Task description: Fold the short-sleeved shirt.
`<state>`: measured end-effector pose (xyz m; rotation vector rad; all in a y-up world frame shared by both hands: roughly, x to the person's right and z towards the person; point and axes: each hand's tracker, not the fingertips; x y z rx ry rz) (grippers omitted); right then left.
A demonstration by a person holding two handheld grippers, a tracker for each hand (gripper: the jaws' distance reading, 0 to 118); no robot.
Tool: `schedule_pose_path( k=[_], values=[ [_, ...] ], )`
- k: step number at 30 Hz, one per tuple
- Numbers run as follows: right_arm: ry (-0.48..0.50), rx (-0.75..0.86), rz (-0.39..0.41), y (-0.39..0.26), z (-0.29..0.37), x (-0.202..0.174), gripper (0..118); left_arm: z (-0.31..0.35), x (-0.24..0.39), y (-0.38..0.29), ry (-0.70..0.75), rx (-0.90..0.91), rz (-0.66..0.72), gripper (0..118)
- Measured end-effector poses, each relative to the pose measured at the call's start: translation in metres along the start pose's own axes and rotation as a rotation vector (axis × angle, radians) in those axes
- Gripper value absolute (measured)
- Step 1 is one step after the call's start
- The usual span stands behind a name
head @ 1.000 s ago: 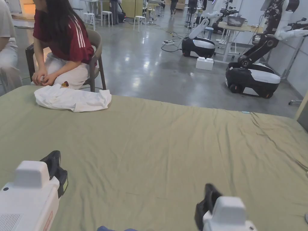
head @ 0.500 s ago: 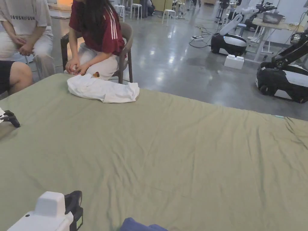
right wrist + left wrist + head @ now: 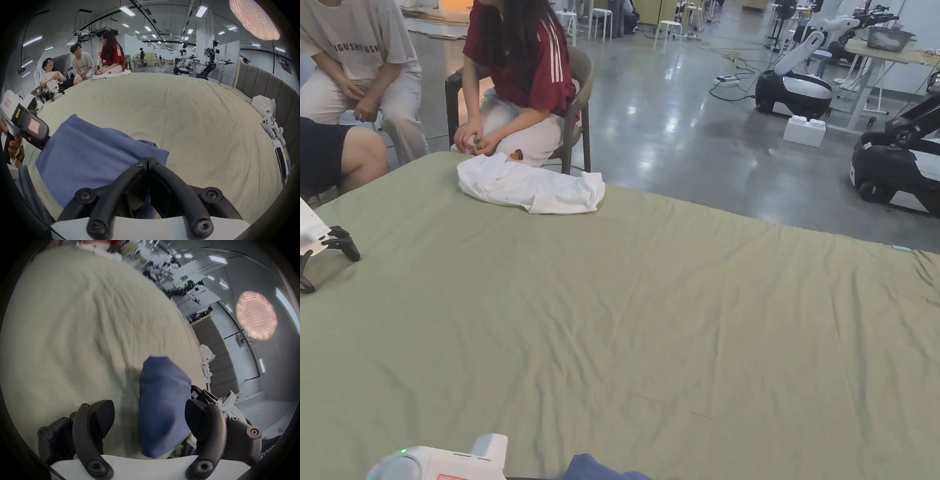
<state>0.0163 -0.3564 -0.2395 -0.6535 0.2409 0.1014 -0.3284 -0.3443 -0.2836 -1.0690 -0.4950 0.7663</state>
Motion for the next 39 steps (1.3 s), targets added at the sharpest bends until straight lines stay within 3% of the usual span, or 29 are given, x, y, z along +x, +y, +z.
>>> schedule_pose_path(
  k=[4, 7, 9, 11, 12, 14, 21, 26, 33, 39],
  values=[
    [0.001, -0.001, 0.001, 0.004, 0.006, -0.003, 0, -0.013, -0.010, 0.012, -0.187, 0.005, 0.071, 88],
    [0.003, -0.001, 0.001, 0.003, 0.006, -0.002, 0, -0.028, -0.007, 0.011, -0.202, -0.039, 0.096, 68],
    [0.003, -0.002, -0.001, 0.002, 0.005, -0.001, 0, -0.037, -0.004, 0.006, -0.160, -0.054, 0.038, 50],
    [0.005, -0.001, -0.002, 0.002, 0.006, 0.001, 0, -0.039, -0.012, 0.004, -0.180, -0.023, 0.071, 31],
    [0.007, 0.000, -0.002, 0.001, 0.004, 0.001, 0, -0.039, -0.016, 0.004, -0.215, -0.011, 0.143, 28],
    [0.008, 0.006, 0.013, 0.000, 0.004, 0.000, 0, -0.033, -0.012, -0.005, -0.218, 0.009, 0.134, 23],
    [0.046, 0.036, 0.018, 0.010, 0.014, 0.007, 0, -0.002, 0.019, -0.013, -0.212, 0.070, 0.123, 20],
    [-0.001, 0.169, 0.024, 0.058, 0.028, 0.030, 0, 0.064, 0.026, 0.019, -0.177, 0.116, 0.078, 20],
    [-0.110, 0.340, 0.055, 0.125, 0.049, 0.072, 0, 0.176, 0.010, 0.064, 0.019, 0.215, 0.055, 20],
    [-0.172, 0.388, 0.036, 0.158, 0.059, 0.103, 0, 0.253, -0.027, 0.092, 0.183, 0.234, 0.132, 20]
  ],
)
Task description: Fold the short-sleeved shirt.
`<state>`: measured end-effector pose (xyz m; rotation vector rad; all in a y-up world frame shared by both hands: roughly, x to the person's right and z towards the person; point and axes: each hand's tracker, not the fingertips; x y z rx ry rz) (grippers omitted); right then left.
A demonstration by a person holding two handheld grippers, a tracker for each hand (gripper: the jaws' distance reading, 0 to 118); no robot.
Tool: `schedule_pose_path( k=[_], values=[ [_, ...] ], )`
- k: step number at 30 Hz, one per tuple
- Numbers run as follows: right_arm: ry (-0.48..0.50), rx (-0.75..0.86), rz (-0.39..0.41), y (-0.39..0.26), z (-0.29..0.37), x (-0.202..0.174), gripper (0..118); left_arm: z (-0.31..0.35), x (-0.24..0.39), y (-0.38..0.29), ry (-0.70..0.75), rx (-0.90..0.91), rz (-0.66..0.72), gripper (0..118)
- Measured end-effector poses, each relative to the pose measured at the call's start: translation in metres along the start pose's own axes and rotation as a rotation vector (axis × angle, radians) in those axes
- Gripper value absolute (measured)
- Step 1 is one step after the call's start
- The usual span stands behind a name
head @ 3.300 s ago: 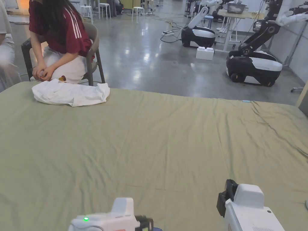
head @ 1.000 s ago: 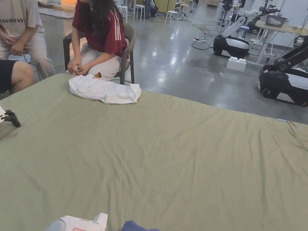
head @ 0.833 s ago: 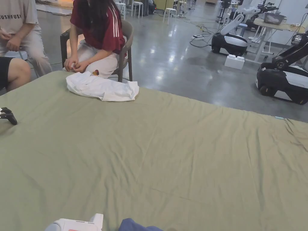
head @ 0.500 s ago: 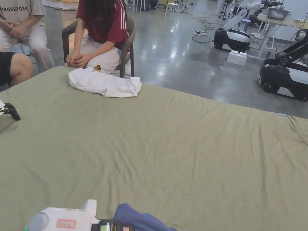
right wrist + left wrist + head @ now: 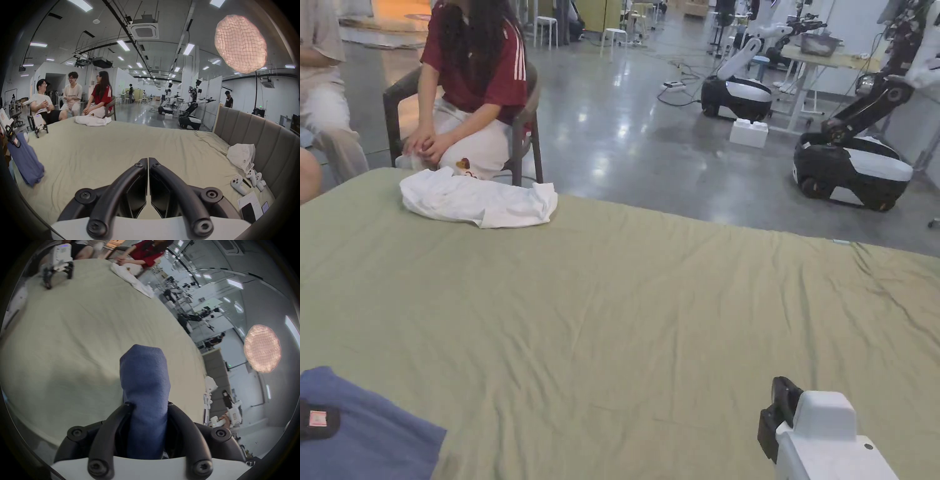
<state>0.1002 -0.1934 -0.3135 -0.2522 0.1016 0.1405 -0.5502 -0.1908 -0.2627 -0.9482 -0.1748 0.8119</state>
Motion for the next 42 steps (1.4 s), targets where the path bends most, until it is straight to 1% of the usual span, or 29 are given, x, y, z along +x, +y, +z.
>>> schedule_pose_path(
  k=[4, 7, 8, 10, 12, 14, 15, 17, 20, 21, 23, 26, 30, 33, 36, 37, 40, 42],
  values=[
    [-0.038, 0.014, -0.010, 0.006, 0.000, 0.014, 0, 0.027, -0.009, 0.013, 0.157, 0.019, 0.008, 20],
    [-0.052, 0.007, -0.020, 0.005, 0.001, 0.020, 0, 0.035, -0.015, 0.016, 0.205, 0.040, 0.034, 21],
    [-0.055, 0.004, -0.020, 0.003, 0.000, 0.020, 0, 0.034, -0.017, 0.016, 0.240, 0.039, 0.047, 21],
    [-0.059, -0.006, -0.020, -0.001, -0.001, 0.021, 0, 0.027, -0.021, 0.016, 0.286, 0.023, 0.055, 25],
    [-0.052, -0.009, -0.040, -0.005, -0.001, 0.021, 0, 0.023, -0.021, 0.014, 0.328, 0.023, 0.037, 48],
    [-0.050, -0.007, -0.047, -0.007, 0.000, 0.019, 0, 0.022, -0.014, 0.010, 0.402, 0.062, 0.005, 71],
    [-0.049, -0.008, -0.046, -0.008, 0.000, 0.018, 0, 0.026, -0.017, 0.014, 0.425, 0.071, 0.001, 73],
    [-0.039, -0.010, -0.046, -0.007, -0.001, 0.016, 0, 0.030, -0.012, 0.015, 0.473, 0.078, -0.002, 73],
    [-0.032, -0.011, -0.048, -0.007, -0.002, 0.015, 0, 0.040, -0.006, 0.017, 0.624, 0.103, -0.106, 73],
    [-0.031, -0.008, -0.050, -0.007, -0.003, 0.015, 0, 0.043, -0.002, 0.016, 0.653, 0.119, -0.132, 73],
    [-0.028, -0.006, -0.049, -0.007, -0.002, 0.014, 0, 0.051, 0.008, 0.011, 0.661, 0.161, -0.183, 73],
    [-0.018, -0.006, -0.052, -0.006, -0.002, 0.012, 0, 0.054, 0.027, 0.002, 0.662, 0.249, -0.223, 73],
    [-0.008, -0.008, -0.056, -0.007, -0.001, 0.010, 0, 0.038, 0.052, -0.019, 0.568, 0.292, -0.326, 73],
    [-0.006, -0.010, -0.056, -0.010, 0.001, 0.006, 0, 0.008, 0.065, -0.037, 0.488, 0.313, -0.390, 72],
    [-0.002, -0.020, -0.069, -0.012, -0.001, 0.001, 0, -0.027, 0.088, -0.064, 0.414, 0.387, -0.441, 71],
    [-0.003, -0.023, -0.075, -0.012, -0.002, 0.000, 0, -0.040, 0.099, -0.074, 0.394, 0.415, -0.452, 69],
    [-0.005, -0.018, -0.090, -0.009, -0.003, -0.005, 0, -0.079, 0.131, -0.101, 0.376, 0.537, -0.525, 54],
    [-0.005, -0.008, -0.092, -0.004, -0.003, -0.007, 0, -0.098, 0.156, -0.115, 0.358, 0.618, -0.565, 51]
  ],
)
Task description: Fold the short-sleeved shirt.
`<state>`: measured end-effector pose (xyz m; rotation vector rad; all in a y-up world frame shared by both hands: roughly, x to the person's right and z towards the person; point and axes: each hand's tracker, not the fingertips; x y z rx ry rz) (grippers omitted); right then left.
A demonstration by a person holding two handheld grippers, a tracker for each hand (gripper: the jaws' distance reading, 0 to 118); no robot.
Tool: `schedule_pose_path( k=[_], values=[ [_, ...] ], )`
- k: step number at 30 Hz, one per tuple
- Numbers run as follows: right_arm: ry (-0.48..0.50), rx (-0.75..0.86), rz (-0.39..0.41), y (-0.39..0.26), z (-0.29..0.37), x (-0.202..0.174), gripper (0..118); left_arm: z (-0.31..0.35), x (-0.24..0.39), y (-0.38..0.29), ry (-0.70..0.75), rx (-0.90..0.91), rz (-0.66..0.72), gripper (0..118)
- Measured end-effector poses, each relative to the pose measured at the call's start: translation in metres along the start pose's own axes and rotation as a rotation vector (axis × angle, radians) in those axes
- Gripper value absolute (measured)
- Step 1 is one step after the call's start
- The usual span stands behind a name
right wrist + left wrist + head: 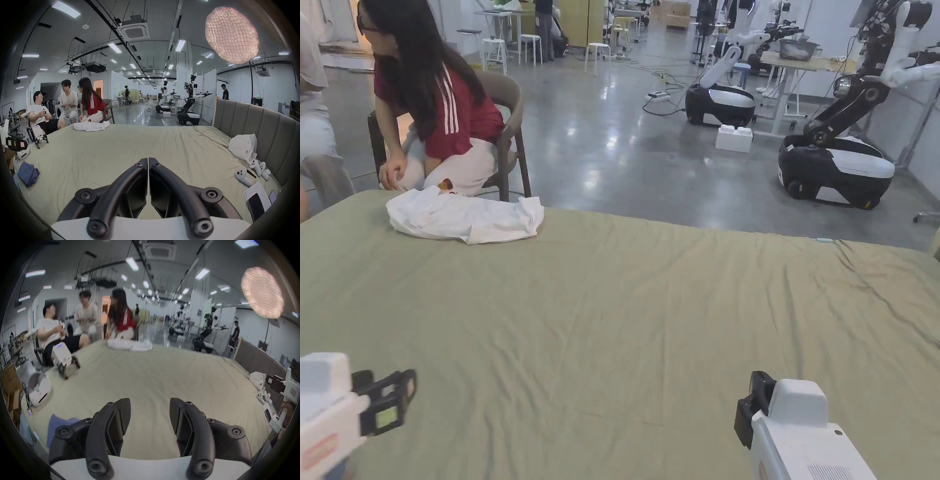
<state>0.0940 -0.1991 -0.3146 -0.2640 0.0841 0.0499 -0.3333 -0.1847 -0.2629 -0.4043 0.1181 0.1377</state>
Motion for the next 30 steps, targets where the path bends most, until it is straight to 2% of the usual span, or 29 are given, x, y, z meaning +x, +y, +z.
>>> schedule_pose_path(
  k=[4, 6, 9, 19, 30],
  values=[
    [-0.014, 0.035, -0.009, 0.011, 0.001, -0.002, 0, -0.005, 0.063, -0.004, 0.018, 0.166, -0.092, 33],
    [-0.018, 0.049, -0.015, 0.015, 0.002, -0.001, 0, -0.015, 0.083, -0.005, 0.044, 0.189, -0.143, 20],
    [-0.028, 0.060, -0.025, 0.017, 0.003, 0.000, 0, -0.018, 0.110, -0.008, 0.009, 0.211, -0.135, 2],
    [-0.065, 0.084, -0.046, 0.007, 0.008, 0.008, 0, -0.017, 0.137, -0.010, -0.036, 0.258, -0.093, 0],
    [-0.057, 0.096, -0.024, 0.003, 0.016, 0.010, 0, -0.008, 0.140, -0.008, -0.007, 0.270, -0.140, 0]
  ],
)
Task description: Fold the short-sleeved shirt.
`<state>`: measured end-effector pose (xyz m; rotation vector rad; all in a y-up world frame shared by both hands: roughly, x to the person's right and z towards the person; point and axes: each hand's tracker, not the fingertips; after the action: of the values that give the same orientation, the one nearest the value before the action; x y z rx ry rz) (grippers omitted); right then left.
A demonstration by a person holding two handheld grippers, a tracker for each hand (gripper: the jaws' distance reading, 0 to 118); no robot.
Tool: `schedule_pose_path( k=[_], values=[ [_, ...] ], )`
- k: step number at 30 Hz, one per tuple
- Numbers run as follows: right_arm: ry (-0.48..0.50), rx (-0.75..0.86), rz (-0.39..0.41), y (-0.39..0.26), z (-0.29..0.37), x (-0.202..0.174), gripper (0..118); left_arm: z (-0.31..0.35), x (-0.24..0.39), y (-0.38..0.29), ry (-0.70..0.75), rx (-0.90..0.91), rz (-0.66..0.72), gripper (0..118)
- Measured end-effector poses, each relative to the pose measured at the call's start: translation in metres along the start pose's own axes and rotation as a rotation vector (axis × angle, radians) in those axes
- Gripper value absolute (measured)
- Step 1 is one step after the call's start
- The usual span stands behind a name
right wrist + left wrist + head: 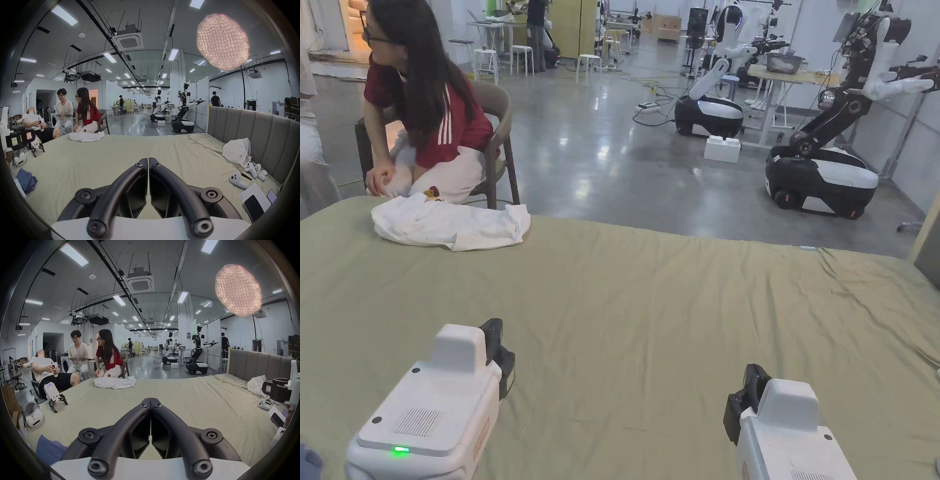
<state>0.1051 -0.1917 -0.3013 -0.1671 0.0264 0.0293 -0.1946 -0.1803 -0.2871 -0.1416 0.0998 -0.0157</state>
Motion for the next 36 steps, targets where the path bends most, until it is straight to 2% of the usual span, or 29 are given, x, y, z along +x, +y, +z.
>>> schedule_pose_path(
  k=[3, 4, 5, 6, 8, 9, 11, 13, 17, 20, 26, 29, 33, 36],
  values=[
    [0.001, -0.003, 0.004, -0.001, 0.000, 0.000, 1, 0.001, -0.001, 0.001, 0.003, 0.001, 0.005, 1],
    [0.000, -0.003, 0.005, -0.002, 0.000, -0.001, 1, 0.001, 0.000, 0.001, 0.007, 0.002, 0.006, 6],
    [0.002, -0.002, 0.006, -0.002, 0.000, -0.001, 12, 0.001, 0.001, 0.000, 0.009, 0.003, 0.004, 20],
    [0.002, 0.000, 0.010, -0.002, 0.000, -0.002, 29, 0.001, 0.002, 0.000, 0.016, 0.007, 0.005, 36],
    [-0.011, 0.004, 0.023, -0.001, 0.000, -0.004, 76, 0.002, 0.001, 0.002, 0.017, 0.012, 0.013, 66],
    [-0.020, 0.006, 0.027, -0.002, -0.001, -0.004, 82, 0.002, 0.001, 0.002, 0.010, 0.011, 0.023, 73],
    [-0.038, 0.020, 0.030, -0.002, 0.000, -0.004, 83, 0.003, 0.000, 0.003, 0.012, 0.022, 0.027, 75],
    [-0.054, 0.032, 0.043, -0.001, 0.001, -0.005, 84, 0.003, 0.003, 0.003, 0.040, 0.029, 0.014, 83],
    [-0.057, 0.027, 0.041, 0.001, -0.001, -0.003, 100, 0.002, 0.004, 0.005, 0.053, 0.026, 0.013, 95],
    [-0.048, 0.041, 0.021, 0.002, 0.000, 0.001, 103, 0.001, 0.002, 0.006, 0.056, 0.017, 0.017, 103],
    [-0.054, 0.022, 0.041, 0.005, -0.007, 0.003, 106, -0.001, 0.000, 0.006, 0.072, 0.020, 0.032, 106],
    [-0.030, 0.011, -0.007, 0.007, -0.007, 0.009, 106, -0.002, 0.000, 0.006, 0.082, 0.018, 0.023, 107],
    [-0.059, -0.021, -0.038, 0.010, -0.010, 0.009, 106, 0.000, -0.003, 0.006, 0.062, 0.017, 0.039, 107],
    [-0.046, -0.045, -0.071, 0.011, -0.012, 0.012, 106, 0.000, -0.007, 0.006, 0.033, 0.013, 0.073, 107]
  ],
)
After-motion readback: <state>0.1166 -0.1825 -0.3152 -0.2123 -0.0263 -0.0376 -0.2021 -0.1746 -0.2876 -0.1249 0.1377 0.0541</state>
